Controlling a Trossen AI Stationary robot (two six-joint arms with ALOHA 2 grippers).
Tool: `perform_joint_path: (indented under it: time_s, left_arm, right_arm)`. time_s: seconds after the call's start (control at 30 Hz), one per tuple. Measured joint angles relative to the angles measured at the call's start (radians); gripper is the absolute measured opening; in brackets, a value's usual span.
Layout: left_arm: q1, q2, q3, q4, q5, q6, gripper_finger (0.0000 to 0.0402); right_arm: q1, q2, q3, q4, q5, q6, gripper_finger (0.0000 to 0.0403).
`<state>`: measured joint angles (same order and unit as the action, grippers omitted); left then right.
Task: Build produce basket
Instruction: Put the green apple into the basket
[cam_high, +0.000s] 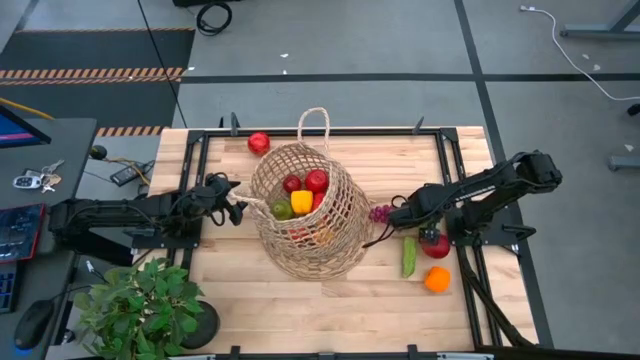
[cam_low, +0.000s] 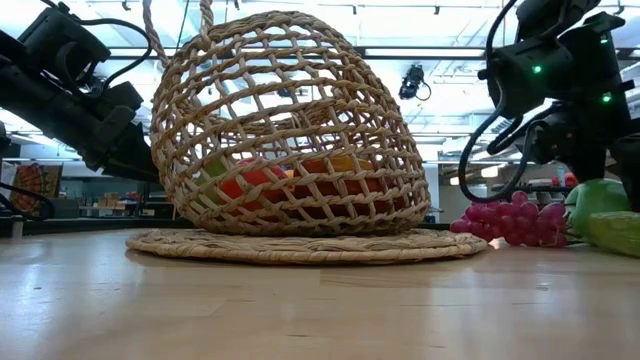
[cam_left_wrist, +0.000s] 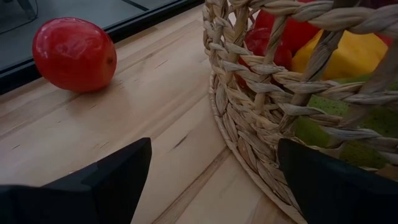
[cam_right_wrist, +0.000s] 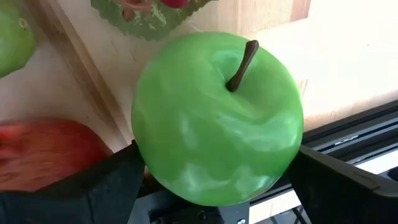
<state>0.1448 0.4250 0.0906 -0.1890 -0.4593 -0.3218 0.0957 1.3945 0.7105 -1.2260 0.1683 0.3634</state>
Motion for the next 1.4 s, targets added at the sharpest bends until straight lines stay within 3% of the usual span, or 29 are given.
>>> perform_joint_path:
  time_s: [0.67,1.03,1.4]
  left_arm:
    - [0.0,0.0,0.0,0.0,0.0,0.0,0.0357]
    - [0.0,0.0,0.0,0.0,0.0,0.0,0.0357]
    - [0.0,0.0,0.0,0.0,0.0,0.0,0.0357]
  right_arm:
    - [-0.002,0.002,0.074,0.001,0.011,-0.019,0.0349]
    - [0.0,0.002,0.317,-0.19,0.121,0.072,0.0348]
    - [0.062,0.002,0.572,-0.114,0.121,0.049,0.0348]
